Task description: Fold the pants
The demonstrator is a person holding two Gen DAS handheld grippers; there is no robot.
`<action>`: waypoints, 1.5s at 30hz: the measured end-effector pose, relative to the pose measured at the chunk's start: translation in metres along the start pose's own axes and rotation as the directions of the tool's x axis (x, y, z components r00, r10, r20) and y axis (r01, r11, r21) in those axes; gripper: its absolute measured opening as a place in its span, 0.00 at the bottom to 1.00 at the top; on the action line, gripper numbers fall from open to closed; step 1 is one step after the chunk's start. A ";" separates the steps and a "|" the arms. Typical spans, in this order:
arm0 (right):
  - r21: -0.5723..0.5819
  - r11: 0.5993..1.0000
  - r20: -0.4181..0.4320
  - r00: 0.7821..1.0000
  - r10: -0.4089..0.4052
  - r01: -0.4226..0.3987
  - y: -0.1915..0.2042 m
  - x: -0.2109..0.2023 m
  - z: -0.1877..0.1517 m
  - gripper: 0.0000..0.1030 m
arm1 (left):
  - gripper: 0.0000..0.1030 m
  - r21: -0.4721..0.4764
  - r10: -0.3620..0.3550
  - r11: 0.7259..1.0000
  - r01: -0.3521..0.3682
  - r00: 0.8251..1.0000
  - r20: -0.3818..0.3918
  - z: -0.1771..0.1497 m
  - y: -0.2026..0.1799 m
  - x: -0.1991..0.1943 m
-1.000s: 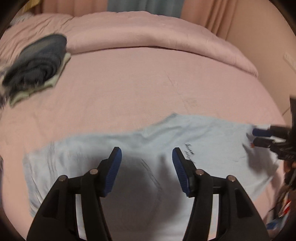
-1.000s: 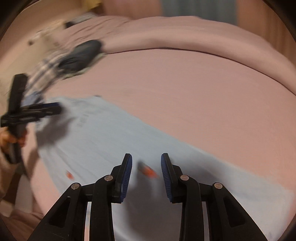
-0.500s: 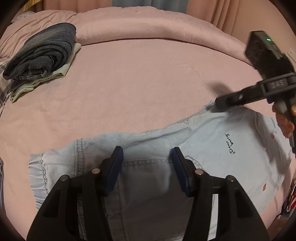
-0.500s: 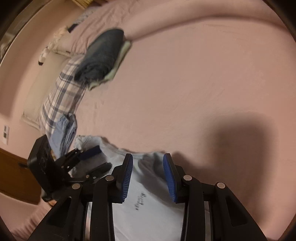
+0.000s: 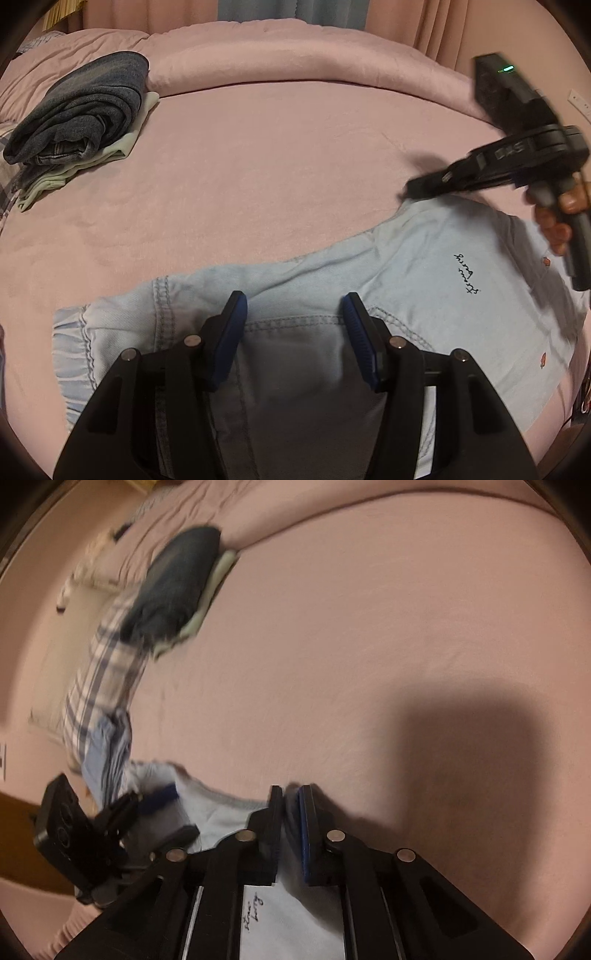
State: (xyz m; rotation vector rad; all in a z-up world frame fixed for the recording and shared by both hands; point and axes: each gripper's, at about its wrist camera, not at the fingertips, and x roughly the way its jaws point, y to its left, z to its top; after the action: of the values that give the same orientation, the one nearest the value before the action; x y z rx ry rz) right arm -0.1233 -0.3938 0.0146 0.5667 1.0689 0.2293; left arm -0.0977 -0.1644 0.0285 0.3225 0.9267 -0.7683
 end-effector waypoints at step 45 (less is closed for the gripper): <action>0.197 0.831 0.146 0.823 -0.549 0.520 -0.179 -0.217 -0.175 0.45 | 0.62 0.331 -0.188 0.911 0.245 0.962 -0.197 0.056 -0.281 0.045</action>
State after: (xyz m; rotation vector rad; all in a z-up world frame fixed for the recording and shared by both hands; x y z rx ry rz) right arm -0.3955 -0.5822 0.0210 0.3887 1.0137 -0.4034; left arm -0.2489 -0.4115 0.0426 0.6111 0.9854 -1.1324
